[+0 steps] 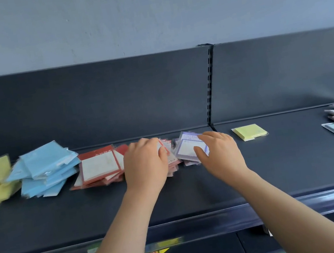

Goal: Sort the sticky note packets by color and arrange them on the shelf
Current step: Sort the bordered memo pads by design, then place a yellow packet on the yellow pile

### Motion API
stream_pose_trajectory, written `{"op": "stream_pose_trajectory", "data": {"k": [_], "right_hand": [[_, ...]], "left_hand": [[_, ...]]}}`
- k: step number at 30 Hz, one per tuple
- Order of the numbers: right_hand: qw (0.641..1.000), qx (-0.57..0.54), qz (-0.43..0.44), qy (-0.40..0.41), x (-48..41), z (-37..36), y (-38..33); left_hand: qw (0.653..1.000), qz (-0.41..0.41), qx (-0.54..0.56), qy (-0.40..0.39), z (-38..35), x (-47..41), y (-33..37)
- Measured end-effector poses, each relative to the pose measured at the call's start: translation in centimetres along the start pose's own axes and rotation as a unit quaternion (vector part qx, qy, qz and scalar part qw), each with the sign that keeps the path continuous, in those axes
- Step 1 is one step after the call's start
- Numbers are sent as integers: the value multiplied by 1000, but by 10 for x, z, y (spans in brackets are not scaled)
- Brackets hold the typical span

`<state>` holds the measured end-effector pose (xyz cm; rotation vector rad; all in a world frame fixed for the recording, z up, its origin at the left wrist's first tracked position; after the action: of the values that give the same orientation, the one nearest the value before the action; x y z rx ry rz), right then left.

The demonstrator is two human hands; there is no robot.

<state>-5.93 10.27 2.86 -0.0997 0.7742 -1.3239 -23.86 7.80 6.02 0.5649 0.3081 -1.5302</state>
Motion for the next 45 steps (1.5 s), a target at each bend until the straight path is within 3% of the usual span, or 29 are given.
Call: {"op": "stream_pose_trajectory", "data": {"k": [6,13,22,27,32,35,38,42,45], "right_hand": [[999,50,-16,7,7,44,73],[993,94,-62,-19,18,101,187],[981,88,-159,-73,40,161,318],[990,36,-110,-81,43,164,327],[991,-94,-38,-85,45,166,305],[992,-46,-82,-82,38,167,323],[993,19,-65,-101,36,158,326],[989,-20,-18,-143,37,147,307],[982,-52,-55,-174,29,149,309]], "left_hand": [[995,-93,36,-24,-28,0,104],[979,-151,0,-140,-104,-8,215],[960,-151,-43,-234,-167,-15,281],[961,-156,-36,-225,-165,-2,315],[966,-140,-61,-210,-156,-1,320],[970,-130,-68,-196,-151,0,321],[971,-127,-73,-186,-151,6,324],[973,-129,-103,-160,-142,12,326],[977,-114,-106,-146,-129,18,321]]}}
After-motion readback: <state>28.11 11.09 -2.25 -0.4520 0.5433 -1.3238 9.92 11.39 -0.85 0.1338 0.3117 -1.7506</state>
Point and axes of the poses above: each hand's wrist, its own x-axis away from the middle knuckle, its own z-axis out of the back of the hand, y = z × x, the point moved 10 cm from there along -x, towards the middle knuckle, and after that the axes turned 11 degrees about -x, right-handed, at the moved point
